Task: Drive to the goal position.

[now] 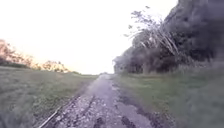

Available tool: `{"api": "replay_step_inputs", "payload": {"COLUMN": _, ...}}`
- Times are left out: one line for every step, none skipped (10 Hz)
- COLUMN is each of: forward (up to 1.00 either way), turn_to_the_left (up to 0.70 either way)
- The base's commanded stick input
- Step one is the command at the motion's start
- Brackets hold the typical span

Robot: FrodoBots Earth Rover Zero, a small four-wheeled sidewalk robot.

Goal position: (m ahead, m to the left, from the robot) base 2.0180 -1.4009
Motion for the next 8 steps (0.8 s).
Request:
{"api": "replay_step_inputs", "payload": {"forward": 0.00, "turn_to_the_left": 0.00}}
{"api": "replay_step_inputs", "payload": {"forward": 0.00, "turn_to_the_left": 0.00}}
{"api": "replay_step_inputs", "payload": {"forward": 0.00, "turn_to_the_left": 0.00}}
{"api": "replay_step_inputs", "payload": {"forward": 0.00, "turn_to_the_left": 0.00}}
{"api": "replay_step_inputs", "payload": {"forward": 0.00, "turn_to_the_left": 0.00}}
{"api": "replay_step_inputs", "payload": {"forward": 0.00, "turn_to_the_left": 0.00}}
{"api": "replay_step_inputs", "payload": {"forward": 0.00, "turn_to_the_left": 0.00}}
{"api": "replay_step_inputs", "payload": {"forward": 0.00, "turn_to_the_left": 0.45}}
